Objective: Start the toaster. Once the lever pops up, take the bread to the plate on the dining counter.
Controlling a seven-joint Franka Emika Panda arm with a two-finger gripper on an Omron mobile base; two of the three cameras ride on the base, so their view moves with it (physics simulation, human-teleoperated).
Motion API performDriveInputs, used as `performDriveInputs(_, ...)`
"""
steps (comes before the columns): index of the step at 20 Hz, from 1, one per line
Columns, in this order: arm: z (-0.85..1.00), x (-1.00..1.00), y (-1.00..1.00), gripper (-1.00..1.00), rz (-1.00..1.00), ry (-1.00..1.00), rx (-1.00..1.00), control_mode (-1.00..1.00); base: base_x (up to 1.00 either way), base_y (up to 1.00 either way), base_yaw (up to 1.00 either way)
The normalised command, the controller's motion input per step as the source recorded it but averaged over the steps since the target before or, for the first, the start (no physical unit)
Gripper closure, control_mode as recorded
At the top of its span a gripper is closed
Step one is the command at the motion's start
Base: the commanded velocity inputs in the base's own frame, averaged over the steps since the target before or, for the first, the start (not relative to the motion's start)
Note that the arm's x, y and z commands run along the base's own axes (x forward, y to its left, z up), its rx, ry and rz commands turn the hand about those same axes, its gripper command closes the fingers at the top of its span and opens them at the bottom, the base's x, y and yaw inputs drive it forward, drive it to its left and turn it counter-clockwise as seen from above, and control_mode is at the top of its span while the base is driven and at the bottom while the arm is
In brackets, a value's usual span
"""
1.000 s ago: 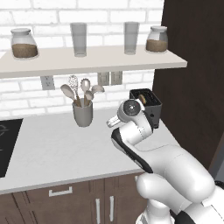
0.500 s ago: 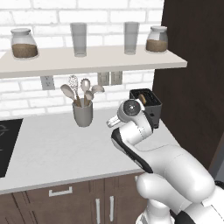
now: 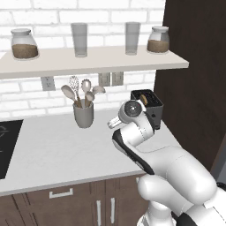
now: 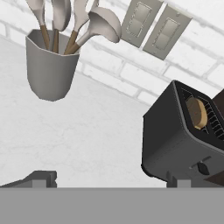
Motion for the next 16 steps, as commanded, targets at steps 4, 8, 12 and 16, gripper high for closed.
performDriveInputs(4, 0.00, 0.00, 0.00, -1.00, 0.00, 0.00, 0.00, -1.00, 0.00, 0.00, 0.00)
performDriveInputs(8, 0.00, 0.00, 0.00, -1.00, 0.00, 0.00, 0.00, -1.00, 0.00, 0.00, 0.00)
performDriveInputs(12, 0.00, 0.00, 0.00, -1.00, 0.00, 0.00, 0.00, -1.00, 0.00, 0.00, 0.00)
performDriveInputs(16, 0.00, 0.00, 0.00, -1.00, 0.00, 0.00, 0.00, -1.00, 0.00, 0.00, 0.00)
